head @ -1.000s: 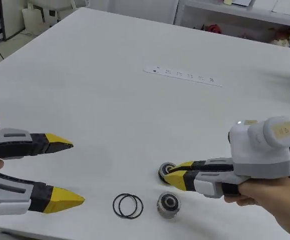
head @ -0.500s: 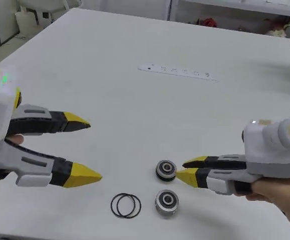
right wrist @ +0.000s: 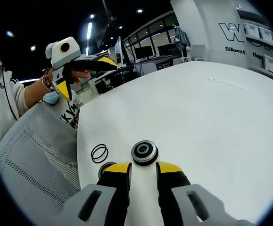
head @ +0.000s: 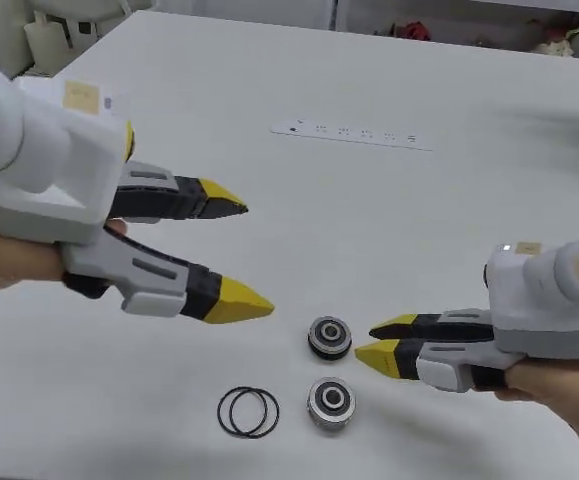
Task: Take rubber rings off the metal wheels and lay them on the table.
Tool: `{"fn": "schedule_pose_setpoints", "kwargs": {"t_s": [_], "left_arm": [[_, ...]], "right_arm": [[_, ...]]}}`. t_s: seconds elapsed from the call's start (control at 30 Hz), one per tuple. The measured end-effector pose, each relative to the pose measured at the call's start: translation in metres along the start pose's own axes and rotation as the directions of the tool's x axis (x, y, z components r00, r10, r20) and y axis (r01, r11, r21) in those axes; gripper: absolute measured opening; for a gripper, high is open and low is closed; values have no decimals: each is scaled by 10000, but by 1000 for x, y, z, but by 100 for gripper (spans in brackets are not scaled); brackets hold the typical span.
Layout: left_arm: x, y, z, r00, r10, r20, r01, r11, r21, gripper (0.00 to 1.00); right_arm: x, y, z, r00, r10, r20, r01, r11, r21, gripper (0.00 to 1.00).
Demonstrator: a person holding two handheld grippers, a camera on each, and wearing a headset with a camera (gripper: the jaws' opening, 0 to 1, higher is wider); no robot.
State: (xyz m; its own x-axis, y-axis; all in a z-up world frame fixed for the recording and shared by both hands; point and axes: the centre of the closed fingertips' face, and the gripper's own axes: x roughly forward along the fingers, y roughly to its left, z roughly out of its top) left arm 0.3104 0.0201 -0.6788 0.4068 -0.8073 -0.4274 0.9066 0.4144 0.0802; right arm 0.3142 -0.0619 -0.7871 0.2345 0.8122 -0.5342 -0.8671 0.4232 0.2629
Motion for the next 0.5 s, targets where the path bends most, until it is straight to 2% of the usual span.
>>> {"fn": "schedule_pose_setpoints", "kwargs": {"t_s": [0.13,0.27,0.5], "left_arm": [[9,-4,7,9996,-207,178,208,9998,-10,63],[13,-7,6,9993,-336,135,336,9994,20,62],[18,-4,8,9993,-335,164,336,9994,-36,62]], "right_arm": [[0,-1,0,10000,53,3,-53,10000,29,18],[1,-1,-2,10000,56,-24,-55,10000,40,18],[4,1,-1,9999,137,68,-137,9999,19,17]]}}
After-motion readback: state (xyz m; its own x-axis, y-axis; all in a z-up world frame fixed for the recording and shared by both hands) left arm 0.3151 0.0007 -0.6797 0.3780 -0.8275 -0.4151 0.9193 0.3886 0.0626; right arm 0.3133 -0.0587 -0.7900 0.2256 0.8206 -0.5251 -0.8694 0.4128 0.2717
